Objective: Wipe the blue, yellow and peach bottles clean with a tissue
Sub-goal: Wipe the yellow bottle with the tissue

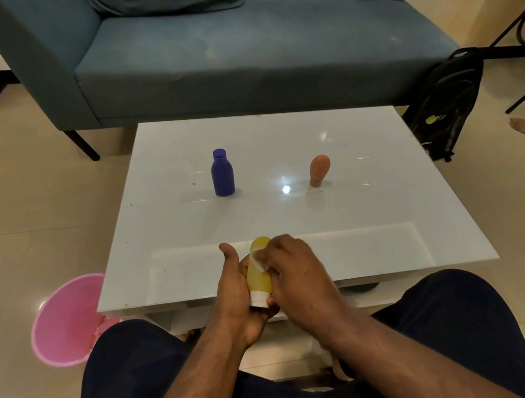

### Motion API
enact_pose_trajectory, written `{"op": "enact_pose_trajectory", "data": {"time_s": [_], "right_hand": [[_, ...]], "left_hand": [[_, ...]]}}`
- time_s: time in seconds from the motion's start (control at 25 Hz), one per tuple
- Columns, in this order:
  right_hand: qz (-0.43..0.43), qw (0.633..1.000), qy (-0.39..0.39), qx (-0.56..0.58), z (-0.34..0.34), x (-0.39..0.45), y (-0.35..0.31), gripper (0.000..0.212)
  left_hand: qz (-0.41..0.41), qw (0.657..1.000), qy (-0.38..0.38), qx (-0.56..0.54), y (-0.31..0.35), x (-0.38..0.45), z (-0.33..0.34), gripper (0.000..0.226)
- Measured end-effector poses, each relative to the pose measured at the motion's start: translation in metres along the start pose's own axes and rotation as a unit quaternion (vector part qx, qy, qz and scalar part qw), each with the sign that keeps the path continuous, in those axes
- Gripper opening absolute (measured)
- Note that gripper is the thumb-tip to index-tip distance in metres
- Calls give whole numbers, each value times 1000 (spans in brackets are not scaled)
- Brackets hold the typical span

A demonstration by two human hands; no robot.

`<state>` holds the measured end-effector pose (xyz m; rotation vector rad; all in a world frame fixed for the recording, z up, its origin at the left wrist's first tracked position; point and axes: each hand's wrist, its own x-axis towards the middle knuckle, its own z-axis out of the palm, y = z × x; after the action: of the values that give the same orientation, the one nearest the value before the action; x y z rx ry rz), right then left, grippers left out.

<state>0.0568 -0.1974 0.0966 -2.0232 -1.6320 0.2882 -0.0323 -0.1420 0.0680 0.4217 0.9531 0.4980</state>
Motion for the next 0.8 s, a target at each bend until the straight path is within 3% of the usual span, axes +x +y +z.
{"op": "enact_pose_trajectory", "data": {"time_s": [0.12, 0.28, 0.32, 0.48, 0.68, 0.8], "right_hand": [[-91, 995, -34, -24, -4, -15, 2, 36], [45, 999, 16, 14, -11, 18, 22, 29], [47, 999, 19, -4, -11, 19, 21, 29], [-93, 990, -61, -89, -16, 2, 2, 39], [-20, 995, -16, -99, -19, 26, 18, 42], [-45, 995, -32, -86, -9, 7, 6, 41]], "left_hand": [[-6, 1000, 6, -8, 0, -1, -1, 86], [-12, 1000, -9, 6, -3, -1, 3, 89], [-10, 1000, -13, 15, -3, -1, 4, 88], [3, 997, -4, 73, -3, -2, 3, 86], [23, 995, 14, 96, -5, 1, 3, 95], [13, 997, 2, 73, -3, -2, 5, 92]]}}
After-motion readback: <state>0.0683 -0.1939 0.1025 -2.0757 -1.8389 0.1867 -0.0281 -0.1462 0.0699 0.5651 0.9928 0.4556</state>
